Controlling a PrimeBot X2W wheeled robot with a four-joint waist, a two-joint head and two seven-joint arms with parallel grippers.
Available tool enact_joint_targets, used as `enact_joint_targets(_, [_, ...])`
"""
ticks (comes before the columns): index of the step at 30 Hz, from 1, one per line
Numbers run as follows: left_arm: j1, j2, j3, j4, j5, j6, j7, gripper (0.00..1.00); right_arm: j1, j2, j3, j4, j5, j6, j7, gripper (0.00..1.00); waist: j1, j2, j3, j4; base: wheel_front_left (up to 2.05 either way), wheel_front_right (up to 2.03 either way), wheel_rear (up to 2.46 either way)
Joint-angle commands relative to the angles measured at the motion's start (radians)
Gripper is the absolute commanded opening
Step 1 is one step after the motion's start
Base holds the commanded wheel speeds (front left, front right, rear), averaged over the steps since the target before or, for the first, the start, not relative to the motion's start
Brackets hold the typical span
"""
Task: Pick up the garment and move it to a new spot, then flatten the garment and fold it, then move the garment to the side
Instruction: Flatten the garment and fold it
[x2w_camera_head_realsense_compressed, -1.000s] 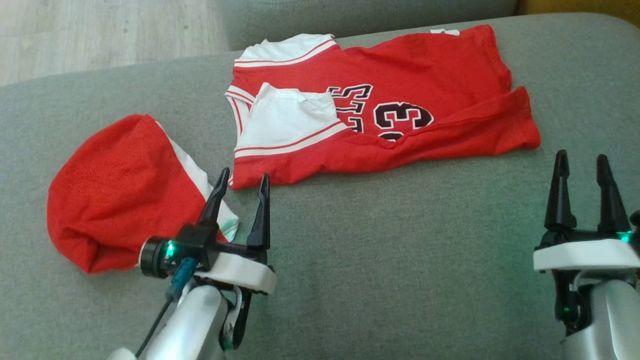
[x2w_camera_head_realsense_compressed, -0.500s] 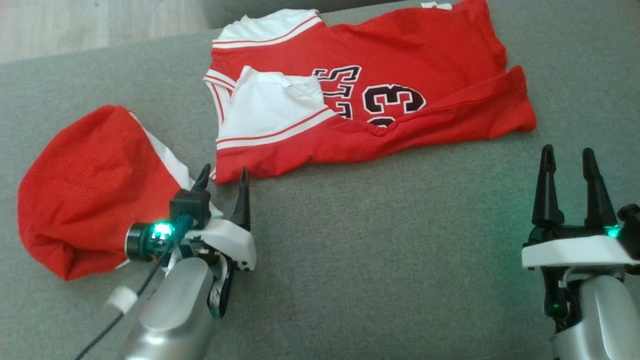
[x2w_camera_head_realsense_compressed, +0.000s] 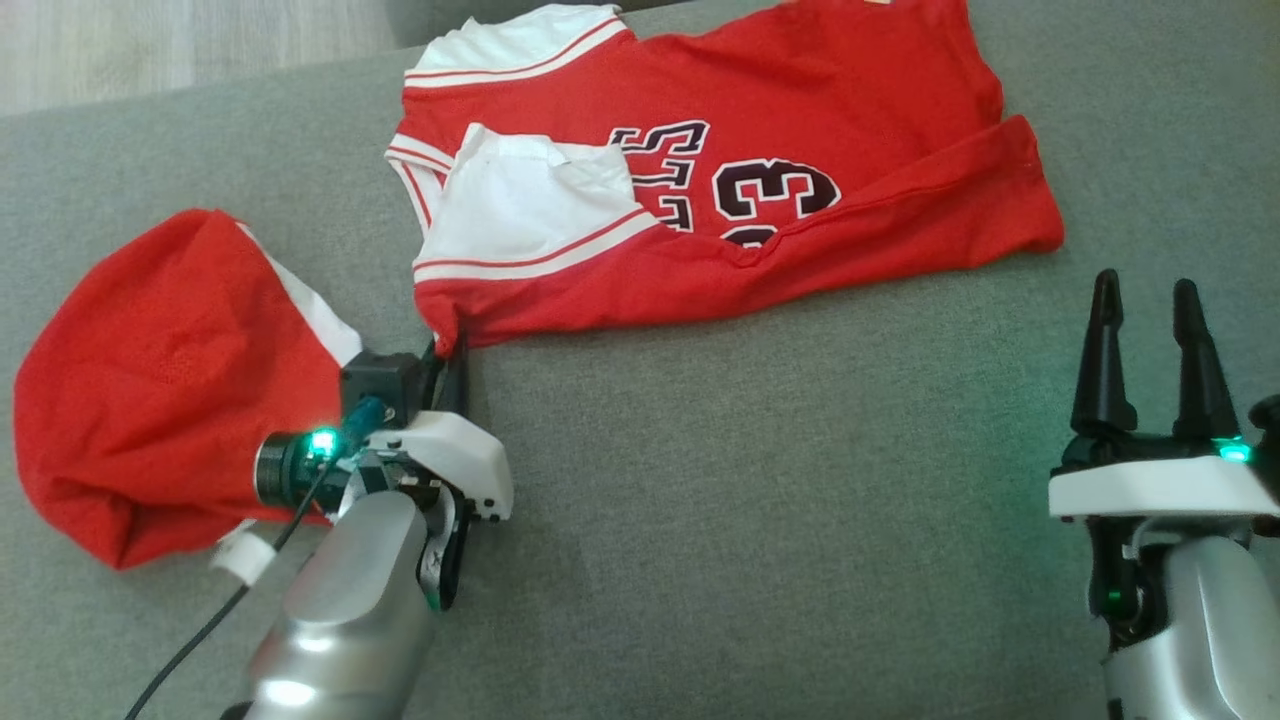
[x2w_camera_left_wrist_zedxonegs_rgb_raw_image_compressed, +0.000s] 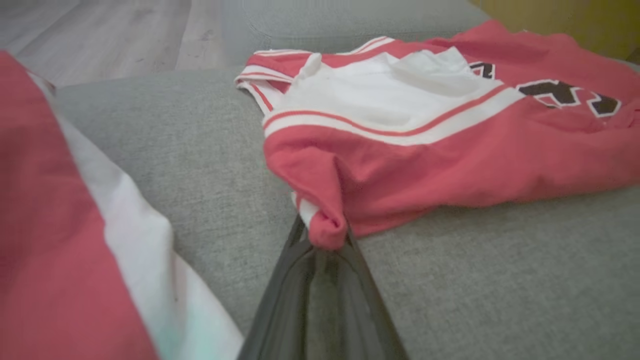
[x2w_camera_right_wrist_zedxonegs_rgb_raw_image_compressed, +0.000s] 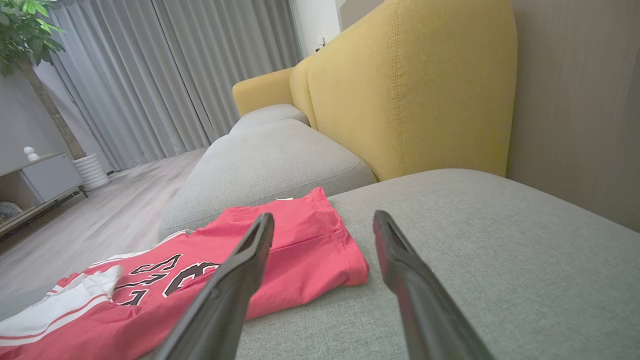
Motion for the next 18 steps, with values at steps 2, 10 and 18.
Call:
enact_joint_targets(2, [-0.023,0.013,0.031,-0.033,-0.009,-0.012,-0.04,0.0,-0.025,-0.003,0.012,-0.029,-0.008,-0.001,-0.009,1.0,-0.0001,0.0,-0.009,0.004,0.0,0.0,0.0])
enact_joint_targets(10, [-0.012,0.005,0.025,-0.16,-0.008,-0.019,-0.125,0.0,-0.053,-0.003,-0.061,0.006,-0.094,-0.001,0.025,1.0,-0.0001,0.0,-0.031,0.033,0.0,0.0,0.0])
enact_joint_targets(18, [0.019,0.003,0.0,-0.289,0.03,-0.02,-0.132,0.0,-0.238,-0.014,-0.181,0.129,-0.28,-0.001,0.305,1.0,-0.0001,0.0,-0.005,0.069,0.0,0.0,0.0])
